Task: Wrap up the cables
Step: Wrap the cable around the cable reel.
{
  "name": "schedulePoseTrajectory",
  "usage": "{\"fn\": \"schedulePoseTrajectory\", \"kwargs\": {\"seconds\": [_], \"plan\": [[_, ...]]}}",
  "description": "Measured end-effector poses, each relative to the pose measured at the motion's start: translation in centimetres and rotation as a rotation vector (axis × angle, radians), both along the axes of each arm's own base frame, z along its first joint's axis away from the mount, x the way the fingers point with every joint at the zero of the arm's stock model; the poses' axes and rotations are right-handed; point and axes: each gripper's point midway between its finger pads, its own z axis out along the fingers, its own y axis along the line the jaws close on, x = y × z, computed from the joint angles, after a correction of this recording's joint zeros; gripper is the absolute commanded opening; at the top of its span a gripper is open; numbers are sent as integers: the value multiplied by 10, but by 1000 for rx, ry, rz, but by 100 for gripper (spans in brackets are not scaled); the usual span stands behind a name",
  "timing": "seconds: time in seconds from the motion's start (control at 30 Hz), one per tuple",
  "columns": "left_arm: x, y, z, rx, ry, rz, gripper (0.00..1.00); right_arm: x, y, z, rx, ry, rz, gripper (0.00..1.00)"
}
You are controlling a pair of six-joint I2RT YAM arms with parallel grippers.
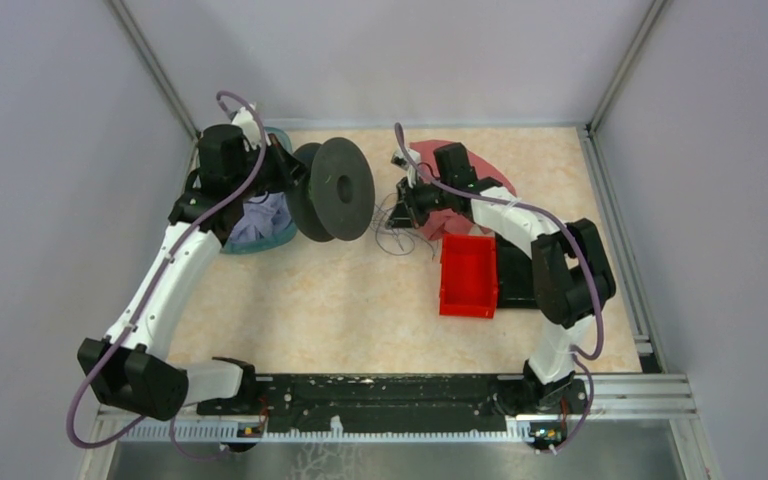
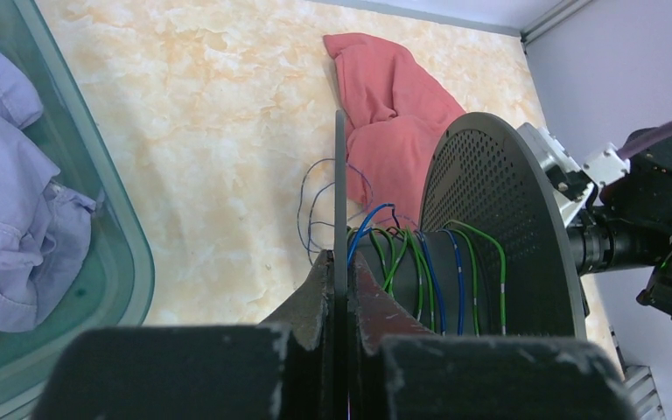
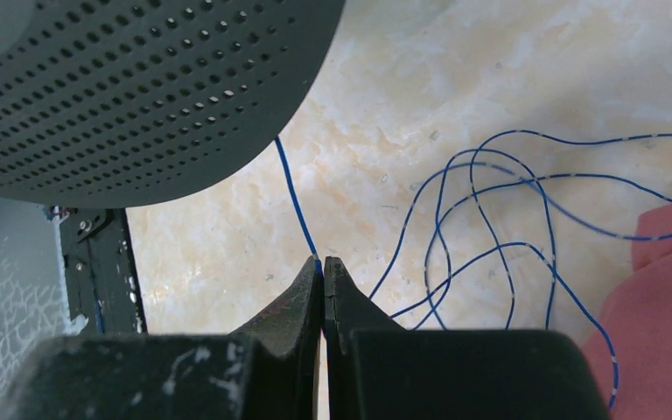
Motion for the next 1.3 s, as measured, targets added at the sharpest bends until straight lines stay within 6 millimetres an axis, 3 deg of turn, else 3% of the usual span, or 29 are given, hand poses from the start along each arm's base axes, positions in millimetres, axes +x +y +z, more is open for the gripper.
{"fn": "schedulePoseTrajectory", "kwargs": {"seconds": [0.2,0.5,0.63,0.87,1.1,1.3], "plan": [[3,4,4,-17,8,23,0,-9,4,3,24,10,42,8],[8,12,35,-37,-60,36,0,-15,3,7,28,12,57,15],[7,11,49,-45,-86,20,0,-16,2,16,39,-13,62,25],[0,7,98,-66,-185,-24,0,-8,-7,35,75,-59,45,44],[-15,2,150,-91,-291,-80,0,1,-18,66,111,-149,13,54],[-29,0,191,-112,-379,-115,0,6,-16,74,136,-168,-1,60]]}}
